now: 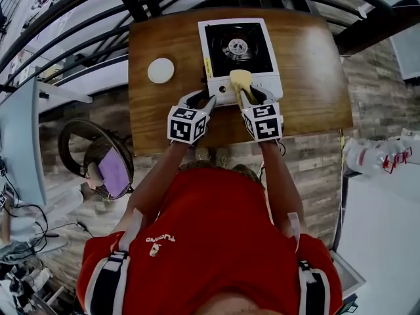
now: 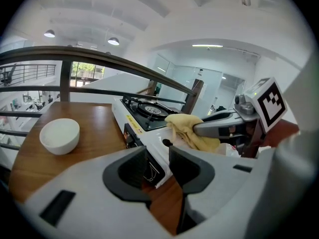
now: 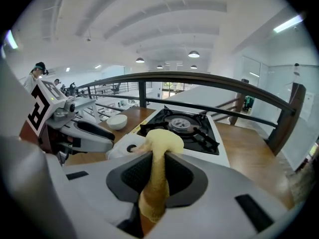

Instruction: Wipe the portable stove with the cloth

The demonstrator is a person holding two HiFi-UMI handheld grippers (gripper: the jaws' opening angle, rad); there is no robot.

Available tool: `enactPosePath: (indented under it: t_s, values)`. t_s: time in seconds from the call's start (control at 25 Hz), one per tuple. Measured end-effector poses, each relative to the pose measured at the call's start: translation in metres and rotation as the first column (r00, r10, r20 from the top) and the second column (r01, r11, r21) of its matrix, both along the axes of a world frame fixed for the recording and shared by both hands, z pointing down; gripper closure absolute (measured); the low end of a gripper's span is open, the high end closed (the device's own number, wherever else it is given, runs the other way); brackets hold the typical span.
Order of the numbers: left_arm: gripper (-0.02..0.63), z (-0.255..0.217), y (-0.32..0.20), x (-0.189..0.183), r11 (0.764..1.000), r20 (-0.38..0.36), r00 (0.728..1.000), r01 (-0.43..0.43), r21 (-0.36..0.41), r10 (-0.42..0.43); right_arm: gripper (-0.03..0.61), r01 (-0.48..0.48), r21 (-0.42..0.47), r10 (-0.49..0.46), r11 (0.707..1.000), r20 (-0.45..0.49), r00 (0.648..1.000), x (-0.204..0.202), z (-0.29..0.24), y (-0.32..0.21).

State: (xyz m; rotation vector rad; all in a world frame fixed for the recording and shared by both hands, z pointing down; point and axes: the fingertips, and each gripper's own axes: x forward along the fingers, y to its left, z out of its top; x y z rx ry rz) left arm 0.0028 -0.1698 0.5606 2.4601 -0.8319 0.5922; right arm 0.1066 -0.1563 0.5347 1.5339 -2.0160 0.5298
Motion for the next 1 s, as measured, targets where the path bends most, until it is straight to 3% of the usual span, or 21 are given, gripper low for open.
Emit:
enactPosePath:
  t_s: [0.32, 0.64, 1.0]
  values:
    - [0.485, 0.004, 0.002, 0.007, 1.0, 0.017, 1.0, -0.021, -0.016, 0.021, 0.492, -0.132, -0.016, 0.131, 0.991, -0.031, 0.991, 0.062, 0.003, 0.021]
    - [0.485, 0.005, 0.003, 0.008, 1.0, 0.063, 0.998, -0.024, 0.008, 0.024, 0.492, -0.274, -0.013, 0.273, 0.962, -0.063, 0.96, 0.119, 0.004, 0.031]
    - [0.485, 0.006, 0.004, 0.011, 1.0, 0.098, 0.995, -0.029, 0.01, 0.027, 0.492, -0.315, -0.001, 0.315, 0.949, -0.057, 0.947, 0.149, 0.008, 0.02]
